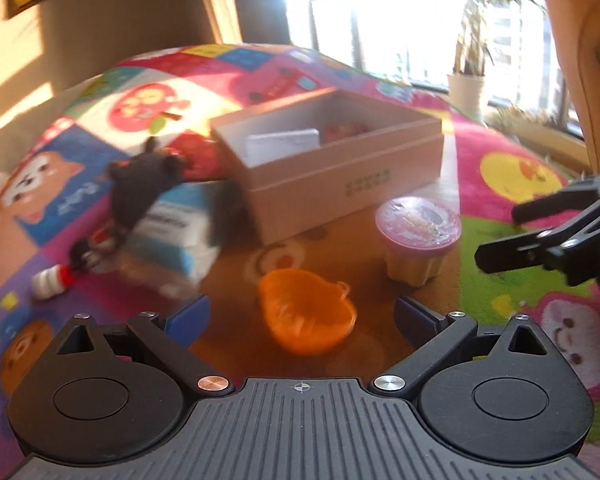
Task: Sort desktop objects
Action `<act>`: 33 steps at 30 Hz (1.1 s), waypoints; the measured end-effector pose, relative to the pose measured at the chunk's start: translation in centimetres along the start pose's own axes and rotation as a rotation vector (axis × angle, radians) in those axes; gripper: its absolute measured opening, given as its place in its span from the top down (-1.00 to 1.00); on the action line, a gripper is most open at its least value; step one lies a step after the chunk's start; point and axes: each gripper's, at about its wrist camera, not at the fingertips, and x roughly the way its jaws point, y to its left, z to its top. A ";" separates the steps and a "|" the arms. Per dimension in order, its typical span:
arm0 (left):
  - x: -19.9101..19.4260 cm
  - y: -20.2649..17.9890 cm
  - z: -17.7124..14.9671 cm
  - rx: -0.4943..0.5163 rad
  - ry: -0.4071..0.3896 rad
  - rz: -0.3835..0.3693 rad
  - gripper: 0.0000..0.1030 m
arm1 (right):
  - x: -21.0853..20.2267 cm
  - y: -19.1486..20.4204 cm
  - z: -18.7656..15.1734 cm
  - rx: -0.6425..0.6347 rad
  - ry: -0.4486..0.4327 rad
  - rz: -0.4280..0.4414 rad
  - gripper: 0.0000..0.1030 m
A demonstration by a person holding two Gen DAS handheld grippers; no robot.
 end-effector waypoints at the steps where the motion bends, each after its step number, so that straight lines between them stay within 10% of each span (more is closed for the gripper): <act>1: 0.7 -0.1 0.1 0.003 0.008 -0.009 -0.96 | 0.0 0.0 0.0 0.001 -0.002 -0.001 -1.00; 5: 1.8 -0.2 0.1 -0.014 0.039 -0.052 -0.89 | -0.4 0.0 0.0 -0.005 -0.027 -0.003 -1.00; 10: 0.7 -0.4 -0.4 -0.014 0.014 -0.017 -0.05 | -0.9 1.6 0.7 -0.105 -0.065 0.020 -1.00; 18: -3.1 -0.2 -2.0 -0.076 -0.007 0.024 -0.04 | 1.2 7.1 2.7 -0.350 -0.050 0.076 -0.85; 23: -5.1 -0.5 -2.8 -0.080 -0.011 0.045 -0.04 | 3.2 8.3 2.8 -0.381 0.025 0.047 -0.08; 33: -7.6 0.1 3.4 -0.062 -0.210 0.113 -0.04 | -6.6 7.1 7.6 -0.407 -0.159 0.104 -0.08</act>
